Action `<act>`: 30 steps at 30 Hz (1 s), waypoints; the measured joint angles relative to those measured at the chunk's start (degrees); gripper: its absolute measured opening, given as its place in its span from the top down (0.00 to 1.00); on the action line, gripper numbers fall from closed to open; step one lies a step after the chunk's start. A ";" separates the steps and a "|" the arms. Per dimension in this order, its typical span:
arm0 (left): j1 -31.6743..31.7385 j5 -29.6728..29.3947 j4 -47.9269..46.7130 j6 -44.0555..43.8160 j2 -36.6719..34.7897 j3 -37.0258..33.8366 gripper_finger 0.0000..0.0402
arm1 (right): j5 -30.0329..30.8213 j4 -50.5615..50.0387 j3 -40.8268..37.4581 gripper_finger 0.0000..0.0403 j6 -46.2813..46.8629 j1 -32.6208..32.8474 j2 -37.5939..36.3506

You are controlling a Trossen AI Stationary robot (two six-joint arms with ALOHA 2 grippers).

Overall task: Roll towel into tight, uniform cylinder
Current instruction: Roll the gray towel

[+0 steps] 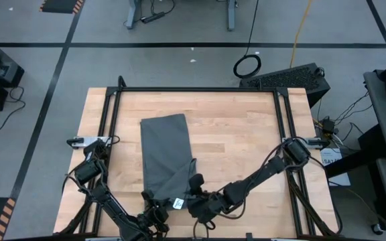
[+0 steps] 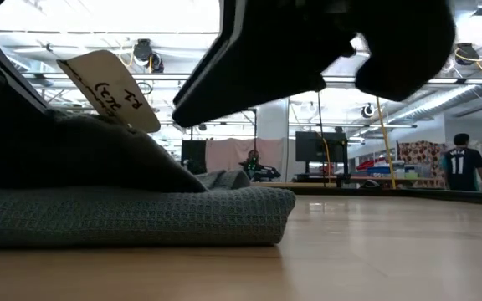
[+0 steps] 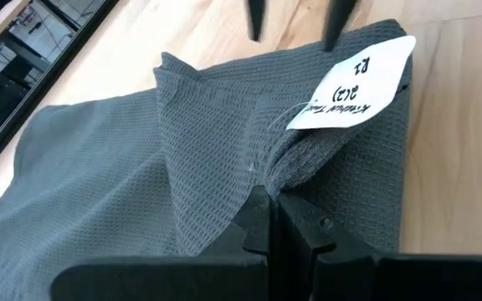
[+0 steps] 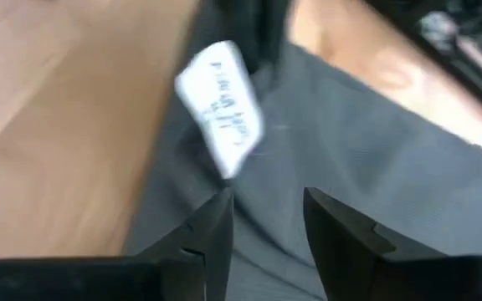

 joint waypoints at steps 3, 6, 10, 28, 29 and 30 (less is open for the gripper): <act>0.00 0.01 -0.01 0.00 0.00 0.00 0.98 | -5.46 0.57 -0.04 0.66 -1.50 -1.08 0.72; 0.00 0.02 -0.03 -0.02 0.00 0.00 0.98 | -5.68 1.01 -0.08 0.66 -3.74 -1.61 1.94; 0.00 0.26 -0.02 -0.42 0.00 0.00 0.98 | -4.24 3.12 -0.11 0.66 -7.67 -1.68 2.42; 1.18 0.50 -0.08 -0.02 0.00 0.00 0.98 | -3.78 5.80 -0.08 0.68 -15.67 -2.40 3.65; 1.18 0.54 -0.11 -0.02 0.00 0.00 0.98 | -4.47 5.54 -0.08 0.69 -15.45 -2.39 3.65; 1.16 0.73 -0.08 -0.02 0.00 0.00 0.98 | -4.65 5.52 -0.08 0.71 -14.70 -2.33 3.65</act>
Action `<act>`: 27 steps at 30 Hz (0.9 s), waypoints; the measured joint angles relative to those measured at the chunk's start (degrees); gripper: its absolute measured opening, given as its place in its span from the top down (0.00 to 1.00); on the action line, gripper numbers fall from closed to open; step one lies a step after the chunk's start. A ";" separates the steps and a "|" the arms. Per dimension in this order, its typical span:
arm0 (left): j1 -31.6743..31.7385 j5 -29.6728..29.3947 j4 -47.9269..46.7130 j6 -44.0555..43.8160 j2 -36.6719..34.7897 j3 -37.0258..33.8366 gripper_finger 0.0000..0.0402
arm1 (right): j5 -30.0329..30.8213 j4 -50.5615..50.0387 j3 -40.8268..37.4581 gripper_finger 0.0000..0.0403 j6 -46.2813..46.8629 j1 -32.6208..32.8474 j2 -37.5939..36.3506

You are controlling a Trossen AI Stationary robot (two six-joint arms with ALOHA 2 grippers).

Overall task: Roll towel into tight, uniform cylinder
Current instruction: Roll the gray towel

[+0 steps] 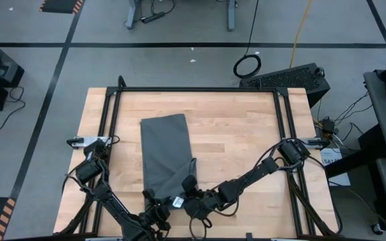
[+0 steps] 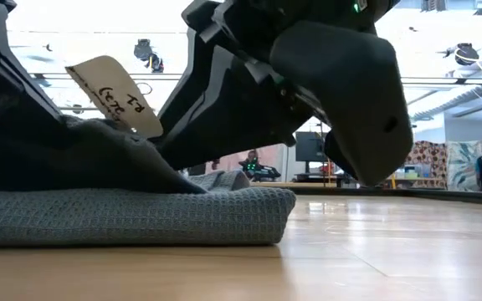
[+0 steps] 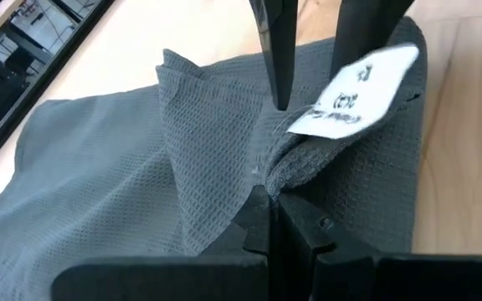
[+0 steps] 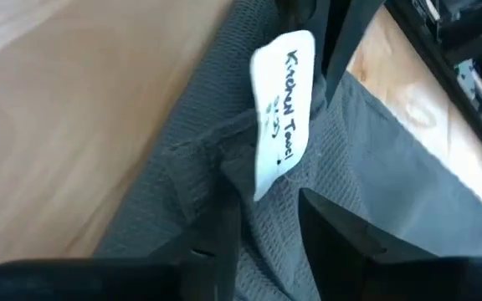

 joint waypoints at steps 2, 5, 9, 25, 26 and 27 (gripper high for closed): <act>-0.02 0.53 0.03 -0.19 0.00 0.00 0.98 | -0.10 0.08 0.00 0.75 1.71 0.02 0.00; 0.00 0.67 0.29 -0.36 0.00 0.00 0.98 | -1.11 0.60 0.00 0.84 3.08 0.02 0.00; -0.02 0.67 0.43 -0.35 0.00 -0.02 0.97 | -1.61 0.66 0.00 0.97 5.45 0.07 0.00; 0.46 -0.89 10.04 5.79 0.00 0.00 0.67 | -1.15 0.24 0.00 1.00 6.73 0.81 0.02; 0.53 -1.16 10.48 6.40 0.00 -0.02 0.63 | -1.15 0.24 0.00 1.00 6.73 0.81 0.02; 0.64 -1.33 10.81 7.38 0.00 0.00 0.60 | -1.15 0.24 0.00 1.00 6.71 0.81 0.02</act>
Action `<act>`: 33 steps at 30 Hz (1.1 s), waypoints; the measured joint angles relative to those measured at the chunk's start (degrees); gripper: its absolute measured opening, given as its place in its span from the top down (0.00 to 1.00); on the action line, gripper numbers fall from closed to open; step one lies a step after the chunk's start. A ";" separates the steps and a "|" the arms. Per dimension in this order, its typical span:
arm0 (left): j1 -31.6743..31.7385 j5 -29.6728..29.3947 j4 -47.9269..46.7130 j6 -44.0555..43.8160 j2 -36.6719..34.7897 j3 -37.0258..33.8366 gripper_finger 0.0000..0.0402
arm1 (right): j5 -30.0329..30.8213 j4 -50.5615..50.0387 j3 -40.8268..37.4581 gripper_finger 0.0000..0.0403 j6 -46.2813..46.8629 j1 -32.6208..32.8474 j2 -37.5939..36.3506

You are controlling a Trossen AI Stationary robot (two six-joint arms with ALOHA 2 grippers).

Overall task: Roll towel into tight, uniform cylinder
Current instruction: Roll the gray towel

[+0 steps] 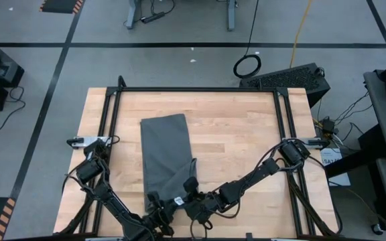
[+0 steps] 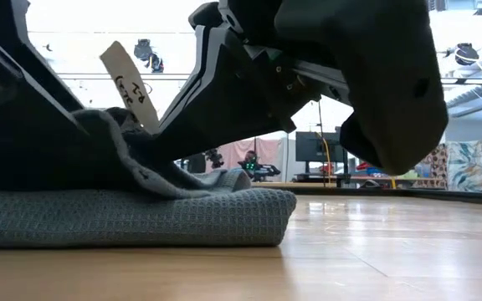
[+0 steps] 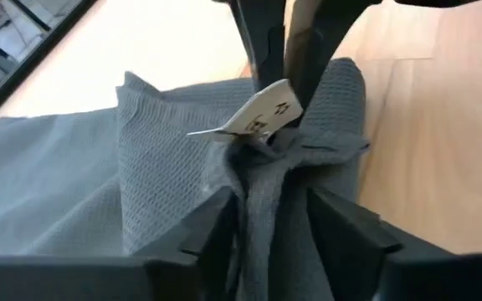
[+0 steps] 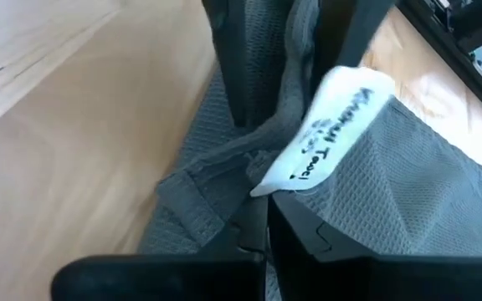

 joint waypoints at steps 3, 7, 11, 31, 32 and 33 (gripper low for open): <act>0.77 -0.57 0.12 1.84 0.00 0.00 0.54 | -0.02 -0.06 0.00 1.00 -0.04 0.00 0.00; 2.11 -1.09 0.21 5.30 0.00 -0.01 0.53 | -0.04 -0.07 0.00 1.00 -0.08 0.01 0.00; 3.00 -0.80 -0.31 9.43 0.00 -0.01 0.53 | 0.01 -1.10 0.02 1.00 -0.15 0.29 -0.18; 3.10 0.80 -1.75 10.72 0.00 -0.02 0.56 | 1.36 -8.12 0.09 1.00 7.13 3.56 -2.45; 3.10 0.78 -1.72 10.72 0.00 -0.11 0.58 | 1.36 -8.08 0.09 1.00 7.12 3.63 -2.45; 3.10 0.78 -1.67 10.72 0.00 -0.23 0.61 | 1.36 -8.08 0.09 1.00 7.08 3.74 -2.45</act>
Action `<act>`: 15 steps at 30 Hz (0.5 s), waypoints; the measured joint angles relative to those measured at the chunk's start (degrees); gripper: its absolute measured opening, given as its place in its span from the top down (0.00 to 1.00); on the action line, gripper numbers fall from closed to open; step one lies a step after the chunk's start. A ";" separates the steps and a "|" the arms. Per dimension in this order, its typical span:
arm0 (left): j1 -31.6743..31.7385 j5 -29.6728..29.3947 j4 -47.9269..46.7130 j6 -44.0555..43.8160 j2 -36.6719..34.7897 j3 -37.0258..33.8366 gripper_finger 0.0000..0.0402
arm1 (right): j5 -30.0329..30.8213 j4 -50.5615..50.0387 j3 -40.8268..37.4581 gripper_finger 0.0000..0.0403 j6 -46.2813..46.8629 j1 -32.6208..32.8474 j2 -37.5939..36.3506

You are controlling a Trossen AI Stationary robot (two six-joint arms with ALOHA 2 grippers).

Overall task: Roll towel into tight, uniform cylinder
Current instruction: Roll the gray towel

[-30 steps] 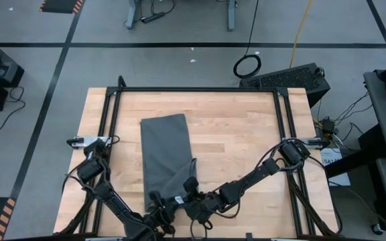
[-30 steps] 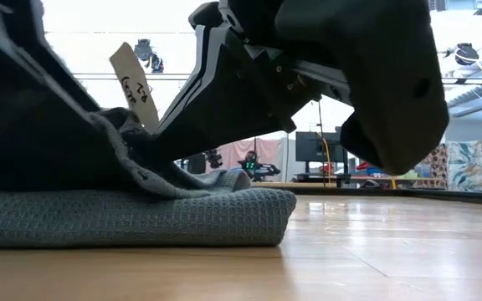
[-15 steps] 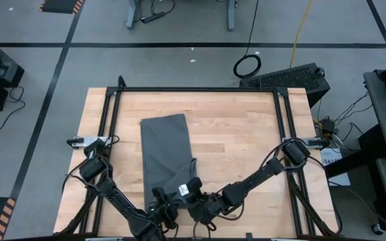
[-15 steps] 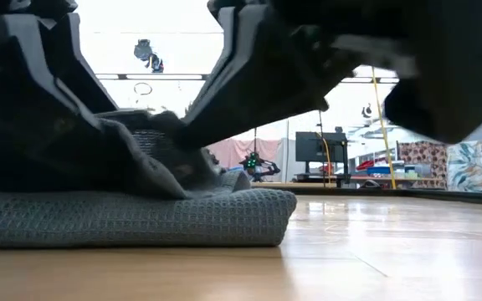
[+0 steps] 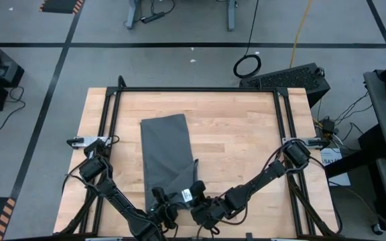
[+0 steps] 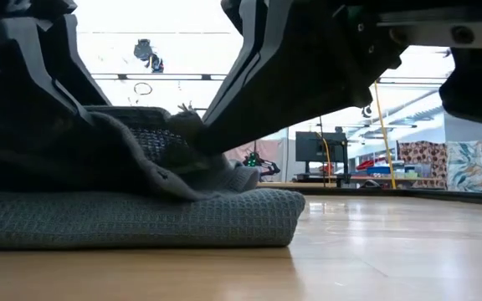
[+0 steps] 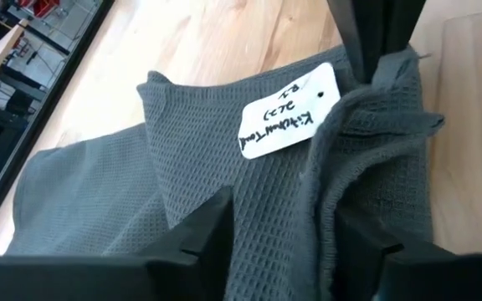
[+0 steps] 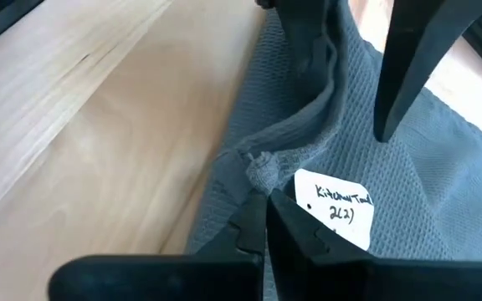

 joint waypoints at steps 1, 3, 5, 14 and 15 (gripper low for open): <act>0.00 0.03 0.00 -0.02 0.00 -0.13 0.64 | 0.00 -0.02 0.00 1.00 -0.17 0.02 0.00; 0.00 0.33 0.28 0.00 0.00 -0.50 0.71 | -0.04 -0.04 0.00 1.00 -0.20 0.02 0.00; 0.00 0.57 0.38 -0.03 0.00 -0.73 0.80 | -0.08 -0.04 0.00 1.00 0.03 0.02 0.00; 0.00 0.26 -0.16 -0.46 0.00 -0.75 0.98 | -0.06 -0.08 0.00 0.94 0.07 0.29 0.00; 0.00 0.26 -0.12 -0.46 0.00 -0.75 0.99 | 0.12 -0.09 0.00 0.91 0.07 0.52 0.00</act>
